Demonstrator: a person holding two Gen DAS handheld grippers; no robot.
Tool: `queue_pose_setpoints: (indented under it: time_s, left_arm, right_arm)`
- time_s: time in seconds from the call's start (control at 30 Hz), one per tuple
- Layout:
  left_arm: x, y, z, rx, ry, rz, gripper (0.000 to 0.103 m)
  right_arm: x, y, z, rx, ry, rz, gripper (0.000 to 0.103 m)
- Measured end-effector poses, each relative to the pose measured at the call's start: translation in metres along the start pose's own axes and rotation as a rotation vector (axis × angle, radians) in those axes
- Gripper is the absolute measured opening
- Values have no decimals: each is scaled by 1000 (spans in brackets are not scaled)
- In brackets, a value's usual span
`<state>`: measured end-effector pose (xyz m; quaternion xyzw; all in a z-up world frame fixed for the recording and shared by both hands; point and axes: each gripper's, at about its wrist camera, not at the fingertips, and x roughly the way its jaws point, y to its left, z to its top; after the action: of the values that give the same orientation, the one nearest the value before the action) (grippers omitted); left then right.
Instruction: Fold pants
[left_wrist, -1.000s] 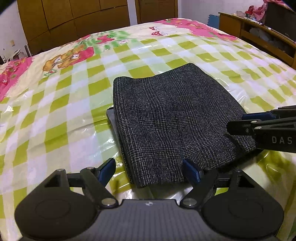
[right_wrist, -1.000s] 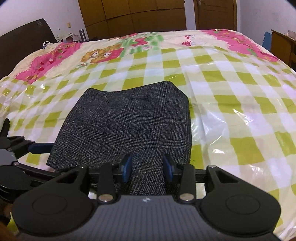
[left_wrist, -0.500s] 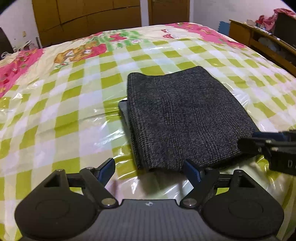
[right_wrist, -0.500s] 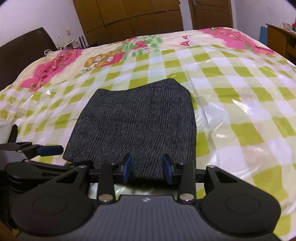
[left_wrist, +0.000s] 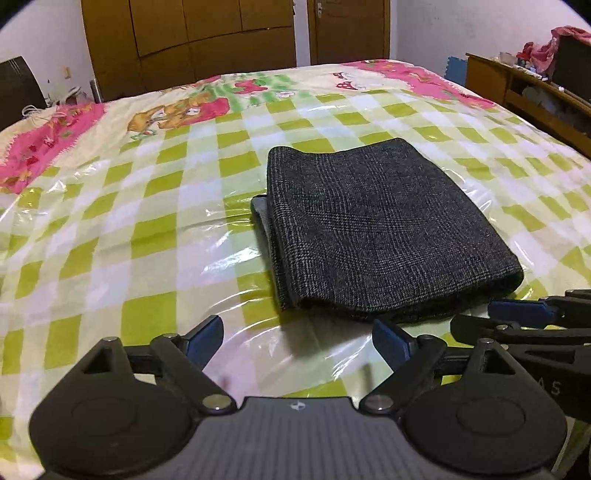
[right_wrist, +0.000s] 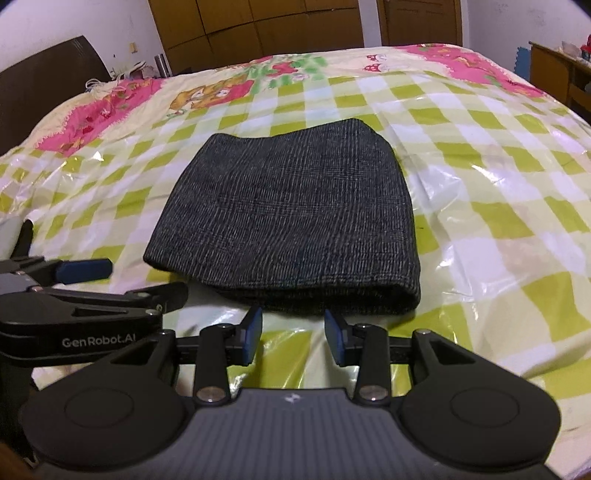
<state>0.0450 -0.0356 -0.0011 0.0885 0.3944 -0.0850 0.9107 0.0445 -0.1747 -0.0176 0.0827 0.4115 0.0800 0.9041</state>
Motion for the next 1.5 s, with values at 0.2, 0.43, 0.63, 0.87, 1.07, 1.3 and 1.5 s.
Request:
queue_pose_setpoints:
  time_s: [0.2, 0.43, 0.63, 0.87, 1.07, 1.3, 1.5]
  left_arm:
    - [1, 1, -4, -12, 3, 2, 100]
    - [0, -1, -5, -12, -9, 6, 102]
    - [1, -3, -8, -10, -3, 14, 103]
    - [1, -3, -8, -14, -1, 20, 103]
    - [0, -4, -9, -11, -7, 26, 103]
    - [-1, -5, -10, -7, -11, 27, 103]
    - [-1, -5, -10, -13, -8, 24, 103]
  right_arm:
    - [-2, 2, -2, -3, -7, -32, 38]
    - [0, 3, -5, 0, -1, -49, 38]
    - [0, 3, -5, 4, 0, -60, 38]
    - [0, 5, -6, -11, -2, -77, 38]
    - [0, 7, -7, -19, -7, -87, 38]
    - [0, 7, -8, -18, -5, -100, 38]
    - [0, 8, -8, -16, -4, -101, 38]
